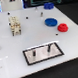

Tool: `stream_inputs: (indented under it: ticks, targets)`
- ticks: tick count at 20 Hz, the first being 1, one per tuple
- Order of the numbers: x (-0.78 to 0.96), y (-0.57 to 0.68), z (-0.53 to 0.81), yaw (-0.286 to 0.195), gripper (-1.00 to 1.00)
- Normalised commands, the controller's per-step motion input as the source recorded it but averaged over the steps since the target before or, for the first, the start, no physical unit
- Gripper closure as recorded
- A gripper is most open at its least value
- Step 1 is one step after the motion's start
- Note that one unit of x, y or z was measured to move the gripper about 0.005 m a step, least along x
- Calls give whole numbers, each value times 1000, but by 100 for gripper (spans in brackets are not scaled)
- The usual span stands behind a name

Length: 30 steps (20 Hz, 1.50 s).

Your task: Insert the blue gear onto the right peg, followed by the red gear

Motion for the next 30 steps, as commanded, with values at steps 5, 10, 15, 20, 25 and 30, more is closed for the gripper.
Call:
stream_inputs:
  ticks: [5,10,15,20,25,30]
  targets:
    - [-580,512,-2,0,-100]
    - [-510,596,-43,0,-100]
    - [-463,617,-165,0,-100]
    - [-358,597,-292,0,-100]
    - [-297,470,-436,0,-100]
    - [-313,293,-511,0,-100]
